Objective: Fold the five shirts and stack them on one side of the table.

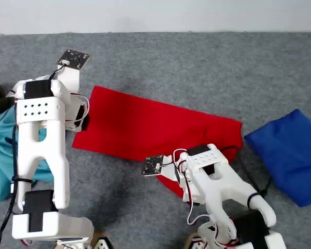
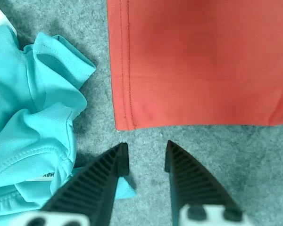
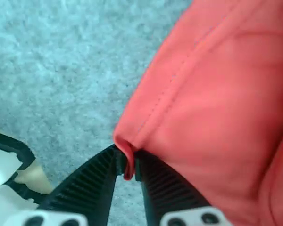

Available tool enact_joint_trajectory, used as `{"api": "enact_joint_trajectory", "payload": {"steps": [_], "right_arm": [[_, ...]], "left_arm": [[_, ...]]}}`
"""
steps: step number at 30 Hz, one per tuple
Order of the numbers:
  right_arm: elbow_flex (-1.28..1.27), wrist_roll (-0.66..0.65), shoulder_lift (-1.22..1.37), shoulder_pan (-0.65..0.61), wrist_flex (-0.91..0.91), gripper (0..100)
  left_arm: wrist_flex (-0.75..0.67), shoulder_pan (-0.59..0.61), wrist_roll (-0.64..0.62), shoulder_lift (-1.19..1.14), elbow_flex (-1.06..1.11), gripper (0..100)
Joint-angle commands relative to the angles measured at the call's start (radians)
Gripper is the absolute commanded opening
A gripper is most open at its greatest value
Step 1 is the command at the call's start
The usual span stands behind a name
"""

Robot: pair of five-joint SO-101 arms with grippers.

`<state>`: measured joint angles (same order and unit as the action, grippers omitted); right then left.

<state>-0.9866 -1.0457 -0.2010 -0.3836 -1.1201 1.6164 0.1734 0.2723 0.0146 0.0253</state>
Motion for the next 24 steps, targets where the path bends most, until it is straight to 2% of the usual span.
{"api": "enact_joint_trajectory", "payload": {"steps": [1, 6, 10, 15, 17, 24], "right_arm": [[0.046, -0.011, -0.002, -0.010, -0.062, 1.0], [0.215, -0.008, -0.002, -0.007, -0.226, 1.0], [0.344, -0.011, -0.002, 0.067, -0.268, 1.0], [0.445, -0.055, 0.008, 0.160, -0.259, 1.0], [0.445, -0.094, 0.008, 0.166, -0.240, 1.0], [0.446, -0.095, 0.008, 0.170, -0.084, 1.0]], "left_arm": [[0.000, 0.000, -0.002, 0.044, -0.007, 14], [0.000, 0.000, -0.002, 0.044, -0.007, 14], [0.000, 0.000, -0.002, 0.044, -0.007, 14], [0.000, 0.000, -0.002, 0.044, -0.007, 14], [0.000, 0.000, -0.002, 0.044, -0.007, 14], [0.000, 0.000, -0.002, 0.044, -0.007, 14]]}}
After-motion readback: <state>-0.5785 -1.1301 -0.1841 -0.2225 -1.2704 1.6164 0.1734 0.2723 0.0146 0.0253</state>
